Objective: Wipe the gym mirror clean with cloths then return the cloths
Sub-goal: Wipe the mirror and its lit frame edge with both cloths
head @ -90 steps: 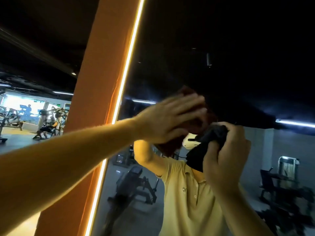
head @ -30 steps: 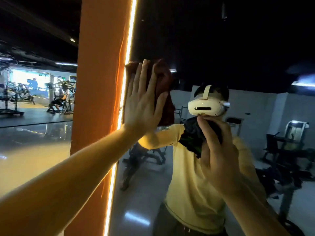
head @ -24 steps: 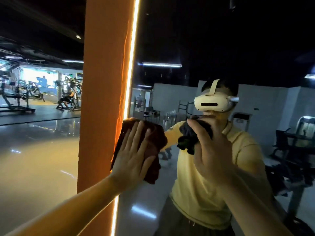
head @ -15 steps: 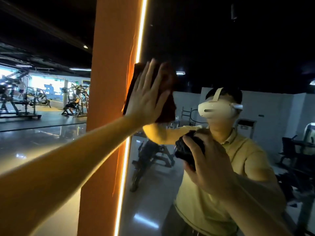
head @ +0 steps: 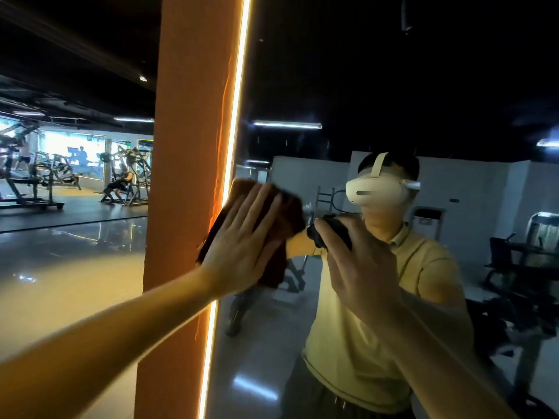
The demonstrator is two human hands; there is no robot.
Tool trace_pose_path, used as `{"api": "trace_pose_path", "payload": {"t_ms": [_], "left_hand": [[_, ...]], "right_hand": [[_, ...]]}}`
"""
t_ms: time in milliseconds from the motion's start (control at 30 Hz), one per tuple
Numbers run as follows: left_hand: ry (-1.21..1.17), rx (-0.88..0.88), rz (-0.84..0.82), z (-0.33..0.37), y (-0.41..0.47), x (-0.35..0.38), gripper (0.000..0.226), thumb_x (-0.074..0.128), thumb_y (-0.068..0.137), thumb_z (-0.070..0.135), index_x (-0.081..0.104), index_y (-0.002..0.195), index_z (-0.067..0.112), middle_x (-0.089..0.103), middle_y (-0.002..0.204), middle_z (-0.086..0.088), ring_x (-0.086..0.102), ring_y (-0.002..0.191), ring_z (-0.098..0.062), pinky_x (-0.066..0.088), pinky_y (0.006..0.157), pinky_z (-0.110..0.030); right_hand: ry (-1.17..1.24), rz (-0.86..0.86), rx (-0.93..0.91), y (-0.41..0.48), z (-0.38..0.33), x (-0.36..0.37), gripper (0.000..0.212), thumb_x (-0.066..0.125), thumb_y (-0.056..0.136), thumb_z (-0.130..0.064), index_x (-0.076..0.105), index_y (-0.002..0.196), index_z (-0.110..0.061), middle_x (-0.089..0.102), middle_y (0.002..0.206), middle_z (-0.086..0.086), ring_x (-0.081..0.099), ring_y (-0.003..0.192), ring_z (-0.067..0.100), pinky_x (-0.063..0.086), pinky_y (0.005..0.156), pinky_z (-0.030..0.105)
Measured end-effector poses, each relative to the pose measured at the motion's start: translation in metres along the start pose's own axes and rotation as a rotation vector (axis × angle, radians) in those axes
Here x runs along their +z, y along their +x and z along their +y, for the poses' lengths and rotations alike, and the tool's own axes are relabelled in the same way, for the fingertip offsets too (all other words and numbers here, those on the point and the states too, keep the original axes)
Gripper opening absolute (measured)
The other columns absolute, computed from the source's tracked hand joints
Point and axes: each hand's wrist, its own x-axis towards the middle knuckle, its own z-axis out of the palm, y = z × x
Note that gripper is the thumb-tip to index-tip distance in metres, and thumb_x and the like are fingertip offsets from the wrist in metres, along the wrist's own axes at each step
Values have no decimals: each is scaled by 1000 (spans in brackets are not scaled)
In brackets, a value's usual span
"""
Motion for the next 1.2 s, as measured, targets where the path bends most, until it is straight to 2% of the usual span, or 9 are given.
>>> {"api": "trace_pose_path", "payload": {"t_ms": [100, 200, 300, 467, 567, 800, 933, 1067, 1200], "left_hand": [[-86, -92, 121, 17, 115, -20, 69, 29, 112, 47, 10, 168, 13, 3, 176, -13, -2, 163, -28, 3, 132, -50], [-121, -200, 222, 50, 165, -12, 69, 32, 112, 44, 13, 168, 9, 2, 176, -14, -3, 163, -27, -2, 132, -44], [-69, -8, 210, 69, 104, 18, 67, 32, 112, 40, 15, 167, 6, 5, 175, -17, 2, 163, -29, 2, 132, -45], [29, 134, -19, 56, -49, 43, 68, 27, 113, 47, 1, 169, 18, 2, 176, -14, 3, 163, -30, 18, 126, -54], [101, 238, -67, 31, -28, 28, 70, 25, 112, 51, 1, 169, 19, 7, 173, -15, 0, 163, -28, 15, 129, -52], [-93, -235, 312, 38, 163, -2, 69, 34, 113, 44, 13, 167, 8, 5, 175, -17, 1, 163, -29, -1, 132, -43], [-123, -73, 241, 62, 63, 35, 70, 30, 111, 44, 13, 167, 4, 4, 175, -19, 4, 163, -35, 4, 132, -50], [-40, -143, 18, 52, -90, 51, 71, 22, 112, 50, 10, 167, 7, 4, 175, -20, 11, 161, -42, 17, 125, -63], [-60, -141, -11, 39, -75, 35, 71, 25, 112, 48, 14, 165, 3, 5, 174, -23, 9, 161, -42, 19, 125, -65]], "right_hand": [[18, 50, 45, 5, 0, -11, 35, 45, 108, -22, 50, 141, -15, 62, 125, 17, 66, 101, 30, 61, 69, 36], [-24, 218, 149, 8, 14, -26, 33, 46, 107, -17, 51, 139, -14, 52, 128, 14, 61, 102, 28, 48, 87, 29], [-18, 268, 248, 2, 28, -33, 36, 47, 104, -12, 51, 140, -12, 53, 129, 17, 58, 107, 30, 37, 92, 23], [28, 200, 213, -13, 23, -28, 37, 47, 103, -13, 51, 140, -15, 59, 128, 19, 58, 113, 31, 49, 89, 37], [-6, 147, 189, -13, 24, -26, 39, 49, 100, -14, 50, 139, -15, 62, 125, 19, 58, 113, 31, 51, 86, 45], [-57, 166, 211, -13, 20, -23, 44, 54, 97, -12, 52, 140, -17, 53, 132, 11, 57, 115, 26, 39, 90, 34], [-25, 227, 271, -13, 19, -13, 41, 50, 101, -14, 53, 142, -18, 54, 134, 9, 57, 119, 27, 32, 94, 28], [-4, 251, 289, -14, 19, -9, 39, 48, 103, -16, 53, 142, -19, 56, 134, 9, 58, 118, 28, 37, 89, 33], [-10, 209, 283, -14, 16, -13, 42, 50, 100, -13, 53, 141, -19, 55, 133, 10, 57, 120, 29, 41, 89, 40]]}}
